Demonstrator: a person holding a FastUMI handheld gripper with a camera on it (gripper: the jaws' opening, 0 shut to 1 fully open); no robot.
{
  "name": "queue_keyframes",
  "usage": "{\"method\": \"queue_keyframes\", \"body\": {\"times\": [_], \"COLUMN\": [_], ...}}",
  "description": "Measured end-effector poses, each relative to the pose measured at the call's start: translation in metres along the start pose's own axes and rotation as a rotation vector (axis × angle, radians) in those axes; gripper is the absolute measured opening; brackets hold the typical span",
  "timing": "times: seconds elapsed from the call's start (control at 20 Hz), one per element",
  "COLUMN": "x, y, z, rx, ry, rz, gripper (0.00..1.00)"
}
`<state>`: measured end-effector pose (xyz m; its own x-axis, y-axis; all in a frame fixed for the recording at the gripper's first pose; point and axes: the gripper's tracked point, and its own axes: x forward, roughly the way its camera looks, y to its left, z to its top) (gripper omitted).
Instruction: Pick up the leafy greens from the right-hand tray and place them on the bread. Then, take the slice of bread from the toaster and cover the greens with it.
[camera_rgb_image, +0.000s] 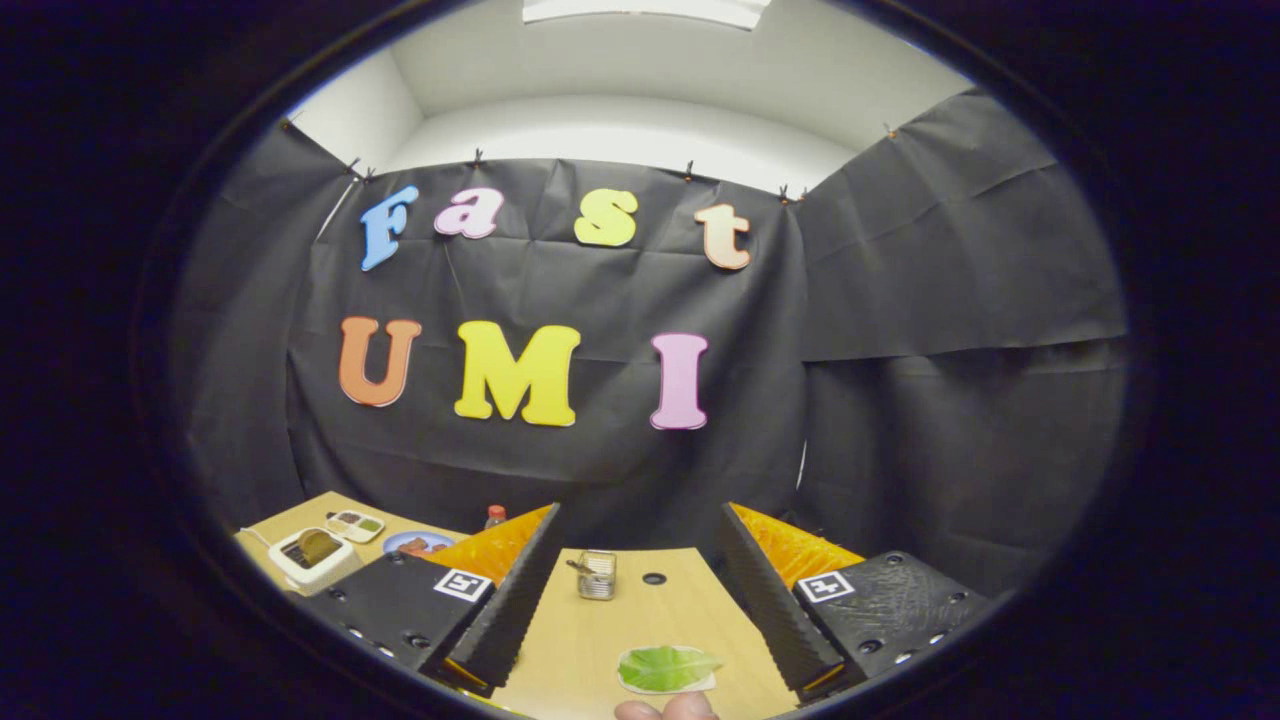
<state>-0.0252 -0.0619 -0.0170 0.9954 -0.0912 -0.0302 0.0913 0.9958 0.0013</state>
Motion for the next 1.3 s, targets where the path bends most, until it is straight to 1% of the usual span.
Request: {"method": "queue_keyframes", "body": {"times": [0.2,0.4,0.6,0.85,1.05,1.3], "x": [-0.003,0.009,0.03,0.065,0.093,0.124], "y": [-0.039,-0.075,-0.099,-0.118,-0.117,-0.116], "z": [-0.018,-0.062,-0.131,-0.222,-0.296,-0.357], "rx": [-0.02,0.014,0.019,0.067,0.067,0.079], "ry": [0.033,0.09,0.174,0.305,0.431,0.523], "rz": [-0.032,-0.038,-0.035,-0.015,0.021,0.042], "gripper": [0.95,0.95,0.95,0.95,0.96,0.96]}}
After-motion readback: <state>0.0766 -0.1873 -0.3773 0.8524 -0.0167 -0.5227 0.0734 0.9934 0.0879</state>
